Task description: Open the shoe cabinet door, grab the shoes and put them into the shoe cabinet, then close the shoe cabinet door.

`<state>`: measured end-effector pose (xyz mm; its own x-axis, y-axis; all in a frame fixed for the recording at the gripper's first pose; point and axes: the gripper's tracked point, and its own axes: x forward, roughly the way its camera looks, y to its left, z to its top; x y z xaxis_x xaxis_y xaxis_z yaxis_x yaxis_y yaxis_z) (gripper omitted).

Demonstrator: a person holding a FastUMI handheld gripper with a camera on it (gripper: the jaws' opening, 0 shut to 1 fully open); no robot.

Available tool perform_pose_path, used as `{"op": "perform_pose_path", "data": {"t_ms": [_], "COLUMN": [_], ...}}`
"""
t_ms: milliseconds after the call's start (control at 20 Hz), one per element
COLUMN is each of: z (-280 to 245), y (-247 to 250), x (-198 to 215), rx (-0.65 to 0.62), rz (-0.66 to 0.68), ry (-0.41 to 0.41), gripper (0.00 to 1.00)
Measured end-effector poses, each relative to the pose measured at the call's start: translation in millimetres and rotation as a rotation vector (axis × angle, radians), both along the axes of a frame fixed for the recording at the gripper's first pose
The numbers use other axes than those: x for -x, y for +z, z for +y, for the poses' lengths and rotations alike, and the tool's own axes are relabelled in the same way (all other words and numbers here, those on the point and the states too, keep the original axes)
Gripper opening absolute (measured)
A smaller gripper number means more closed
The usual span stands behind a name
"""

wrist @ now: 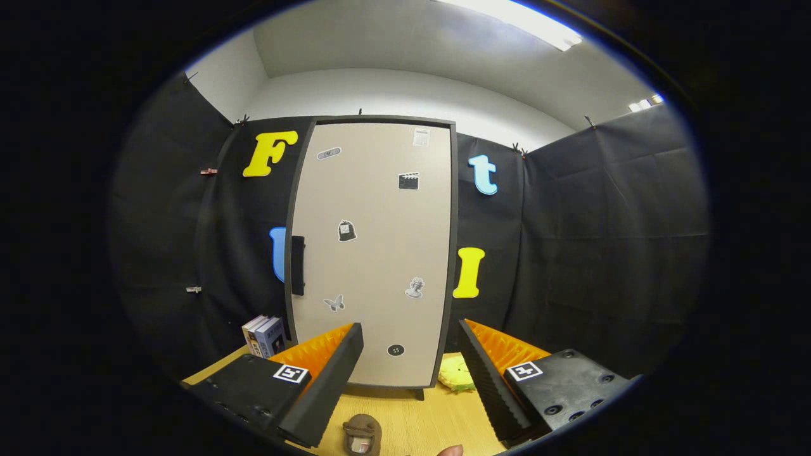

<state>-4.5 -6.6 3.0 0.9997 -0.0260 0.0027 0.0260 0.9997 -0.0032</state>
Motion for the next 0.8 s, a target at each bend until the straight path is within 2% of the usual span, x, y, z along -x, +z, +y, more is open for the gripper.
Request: {"op": "perform_pose_path", "data": {"t_ms": [350,800], "z": [21,119], "y": [0,7], "x": [-12,-77], "rx": [-0.015,-0.064], "rz": [0.013,-0.001], "ry": [0.022,0.116], "gripper": [0.97,0.97]}}
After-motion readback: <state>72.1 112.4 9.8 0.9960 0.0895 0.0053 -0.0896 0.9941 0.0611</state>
